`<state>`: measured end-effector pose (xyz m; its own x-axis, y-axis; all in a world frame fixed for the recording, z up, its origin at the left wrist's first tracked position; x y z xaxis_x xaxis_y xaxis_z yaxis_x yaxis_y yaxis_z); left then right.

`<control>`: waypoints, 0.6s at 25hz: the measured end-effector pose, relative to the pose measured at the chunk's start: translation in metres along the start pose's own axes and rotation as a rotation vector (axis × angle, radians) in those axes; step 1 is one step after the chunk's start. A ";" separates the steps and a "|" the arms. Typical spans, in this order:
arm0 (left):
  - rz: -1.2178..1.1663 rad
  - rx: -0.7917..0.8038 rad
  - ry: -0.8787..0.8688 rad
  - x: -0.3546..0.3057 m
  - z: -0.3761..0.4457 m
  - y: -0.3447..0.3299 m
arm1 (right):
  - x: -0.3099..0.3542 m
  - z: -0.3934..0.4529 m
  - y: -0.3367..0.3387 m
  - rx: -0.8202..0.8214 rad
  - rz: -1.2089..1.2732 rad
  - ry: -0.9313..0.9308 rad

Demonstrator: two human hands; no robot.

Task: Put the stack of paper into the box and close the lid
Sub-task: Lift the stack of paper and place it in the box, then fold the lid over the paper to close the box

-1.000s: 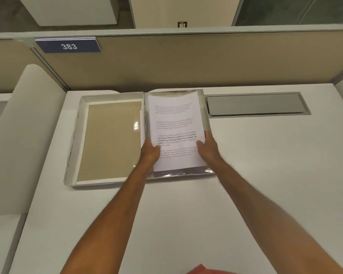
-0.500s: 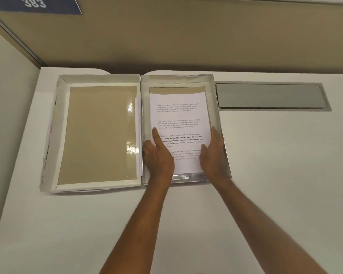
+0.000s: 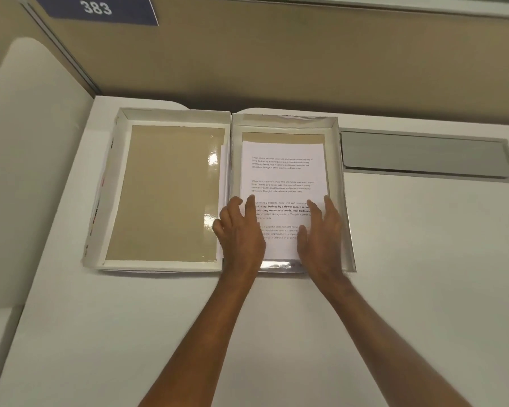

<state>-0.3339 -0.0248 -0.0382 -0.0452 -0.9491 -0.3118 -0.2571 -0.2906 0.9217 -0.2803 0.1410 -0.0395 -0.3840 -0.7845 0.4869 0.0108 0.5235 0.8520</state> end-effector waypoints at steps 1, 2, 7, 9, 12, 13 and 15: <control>-0.049 -0.057 0.019 0.010 -0.009 0.003 | 0.005 -0.007 -0.004 -0.008 0.055 0.044; -0.090 -0.122 0.049 0.022 -0.019 0.004 | 0.012 -0.015 -0.009 0.000 0.091 0.086; -0.231 -0.297 0.346 0.103 -0.060 0.007 | 0.053 -0.046 -0.041 0.175 0.171 0.251; -0.314 -0.308 0.501 0.132 -0.072 0.007 | 0.073 -0.056 -0.052 0.250 0.165 0.313; -0.566 -0.320 0.782 0.167 -0.085 0.000 | 0.097 -0.070 -0.067 0.351 0.098 0.434; -0.671 -0.306 0.868 0.176 -0.087 -0.003 | 0.102 -0.073 -0.072 0.380 0.059 0.461; -0.808 -0.234 0.948 0.185 -0.086 -0.007 | 0.106 -0.078 -0.078 0.404 -0.011 0.487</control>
<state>-0.2570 -0.2090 -0.0822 0.7763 -0.1780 -0.6047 0.2919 -0.7488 0.5951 -0.2501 -0.0087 -0.0390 0.0829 -0.8019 0.5916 -0.3768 0.5244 0.7636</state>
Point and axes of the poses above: each hand's wrist, its own z-axis towards the middle knuckle, its own y-axis out of the back of the hand, x = y × z, the point moved 5 cm from there along z, towards the middle knuckle, and after that the axes turned 9 degrees about x, right-handed, at the moved point
